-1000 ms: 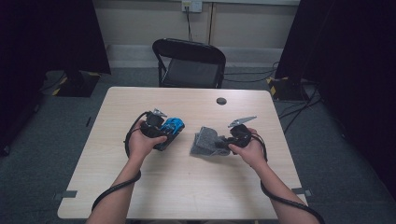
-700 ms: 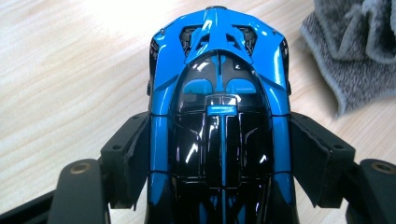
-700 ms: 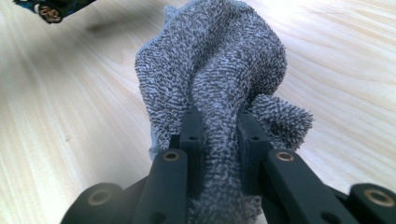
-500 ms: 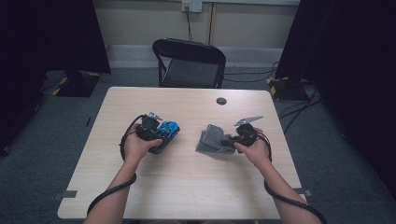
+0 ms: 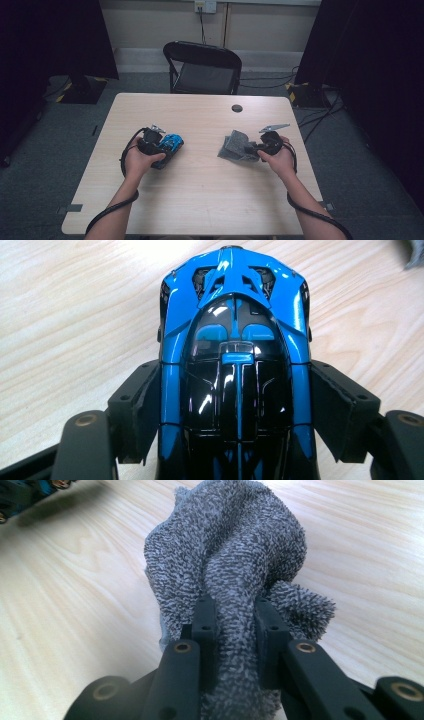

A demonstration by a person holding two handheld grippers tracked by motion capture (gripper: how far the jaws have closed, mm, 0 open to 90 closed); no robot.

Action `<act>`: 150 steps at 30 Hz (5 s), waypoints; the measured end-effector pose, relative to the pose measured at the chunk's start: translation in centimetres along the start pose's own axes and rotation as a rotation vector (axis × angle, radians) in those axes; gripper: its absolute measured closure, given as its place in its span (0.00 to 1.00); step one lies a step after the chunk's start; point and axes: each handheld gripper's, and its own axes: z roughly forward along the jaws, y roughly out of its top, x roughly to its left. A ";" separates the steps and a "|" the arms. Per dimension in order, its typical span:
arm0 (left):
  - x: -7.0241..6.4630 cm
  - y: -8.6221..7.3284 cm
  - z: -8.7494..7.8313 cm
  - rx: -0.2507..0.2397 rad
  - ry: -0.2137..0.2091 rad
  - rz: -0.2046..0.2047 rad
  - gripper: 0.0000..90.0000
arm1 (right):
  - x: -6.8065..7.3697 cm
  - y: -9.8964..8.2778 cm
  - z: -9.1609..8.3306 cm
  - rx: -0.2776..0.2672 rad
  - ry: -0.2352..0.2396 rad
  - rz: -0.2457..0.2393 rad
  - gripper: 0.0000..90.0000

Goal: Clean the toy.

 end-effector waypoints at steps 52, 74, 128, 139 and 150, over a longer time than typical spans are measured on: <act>-0.1 -0.6 2.0 0.046 0.017 0.023 0.31 | -1.7 -2.4 0.2 0.009 -0.104 0.027 0.58; -0.1 0.2 0.7 0.019 -0.002 -0.002 0.26 | -1.5 -1.7 -0.2 -0.006 -0.106 0.029 0.39; -5.8 0.2 -0.8 -0.010 -0.251 0.123 0.18 | 3.6 0.0 0.0 -0.028 0.003 -0.112 0.20; -6.8 -0.5 -0.8 -0.002 -0.280 0.140 0.18 | 4.6 -0.1 0.3 -0.010 0.036 -0.152 0.20; -7.3 -1.2 -0.6 0.003 -0.287 0.143 0.19 | 6.1 -0.3 0.5 0.005 0.081 -0.197 0.20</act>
